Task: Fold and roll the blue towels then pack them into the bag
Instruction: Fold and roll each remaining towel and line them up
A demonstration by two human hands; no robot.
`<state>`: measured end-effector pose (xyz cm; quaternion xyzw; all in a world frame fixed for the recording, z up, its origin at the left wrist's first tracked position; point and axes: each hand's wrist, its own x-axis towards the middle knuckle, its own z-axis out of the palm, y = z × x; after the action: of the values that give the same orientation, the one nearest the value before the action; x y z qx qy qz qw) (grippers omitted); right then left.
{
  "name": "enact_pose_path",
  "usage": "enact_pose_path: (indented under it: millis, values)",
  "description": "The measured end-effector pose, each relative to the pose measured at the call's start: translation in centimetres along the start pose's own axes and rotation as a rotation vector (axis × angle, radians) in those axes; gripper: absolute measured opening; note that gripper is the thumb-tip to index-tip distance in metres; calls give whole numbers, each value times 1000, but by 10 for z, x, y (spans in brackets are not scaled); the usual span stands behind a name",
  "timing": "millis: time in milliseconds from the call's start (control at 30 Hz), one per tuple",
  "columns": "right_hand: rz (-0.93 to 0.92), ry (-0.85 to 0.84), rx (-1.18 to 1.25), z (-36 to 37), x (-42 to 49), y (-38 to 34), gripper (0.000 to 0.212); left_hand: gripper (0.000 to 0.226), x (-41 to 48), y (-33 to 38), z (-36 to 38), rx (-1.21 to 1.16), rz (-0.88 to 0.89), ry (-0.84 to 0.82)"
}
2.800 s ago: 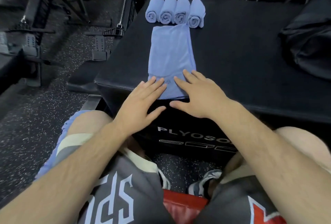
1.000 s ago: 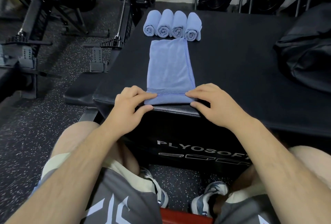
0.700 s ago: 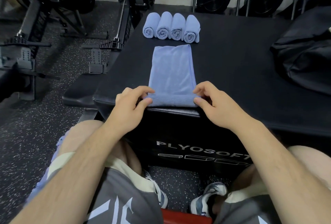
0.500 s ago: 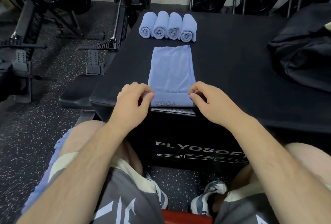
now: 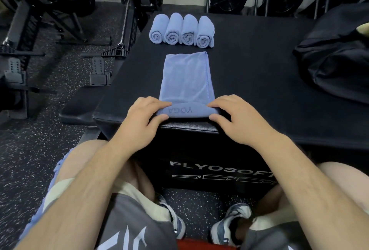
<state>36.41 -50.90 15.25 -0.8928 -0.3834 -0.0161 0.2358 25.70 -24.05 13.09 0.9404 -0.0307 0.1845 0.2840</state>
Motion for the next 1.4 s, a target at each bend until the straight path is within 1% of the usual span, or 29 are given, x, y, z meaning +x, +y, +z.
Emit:
enact_pose_path:
  millis: [33,133,200,267,333,400,433,467,500,567,600,667,733,833,867,933,1000,1067,1133,1167,1233,1267,1300,1367,1400]
  values:
    - [29,-13,42,-3,0,0,24,27,0,3,0,-38,-35,18]
    - [158,-91,248,-13,-3,-1,15,12,-1,10,2,-261,-200,28]
    - [179,-109,248,-12,-3,-3,6,6,1,14,4,-250,-222,66]
    - [170,-51,186,-6,0,-4,4,6,8,15,7,-156,-172,150]
    - [141,63,137,0,4,-7,8,4,16,16,10,-104,-115,195]
    - [38,150,68,5,4,-10,12,3,20,16,10,-98,-62,199]
    - [-17,165,25,7,2,-11,14,1,20,14,8,-103,-29,180]
    - [-44,158,-5,7,0,-12,16,6,18,10,6,-111,-2,139]
    - [-38,132,-17,6,-3,-13,17,17,16,6,3,-111,12,77]
    - [4,40,-15,3,-6,-11,31,39,10,-4,1,-73,-15,-43]
    - [14,3,-4,2,-8,-10,38,43,9,-7,1,-53,-35,-63]
    - [19,-19,35,0,-7,-8,39,38,9,-7,2,-26,-51,-47]
    - [45,-22,71,-4,-5,-8,30,33,10,0,1,-31,-63,-47]
    - [180,-53,220,-9,-3,-9,13,25,9,7,3,-100,-120,-97]
    - [224,-49,283,-9,-1,-9,14,23,9,9,4,-112,-142,-102]
    - [286,-47,339,-4,7,-6,21,29,14,11,7,-124,-186,-79]
    - [282,3,324,3,14,-5,23,36,20,14,9,-143,-233,-47]
    - [184,108,265,7,18,-5,17,27,23,15,12,-136,-250,1]
    - [78,130,220,8,19,-4,20,10,25,16,15,-153,-204,76]
    - [54,116,203,9,19,-3,23,8,26,15,16,-157,-152,115]
    - [69,89,173,11,23,0,26,8,30,17,16,-100,-37,165]
    - [84,86,162,13,27,3,27,4,30,16,16,-61,-1,176]
    - [100,95,156,15,29,5,28,8,30,17,16,-31,19,172]
    - [93,168,139,19,32,5,26,34,28,14,17,26,37,119]
    - [61,224,130,19,31,4,23,41,27,11,18,60,39,96]
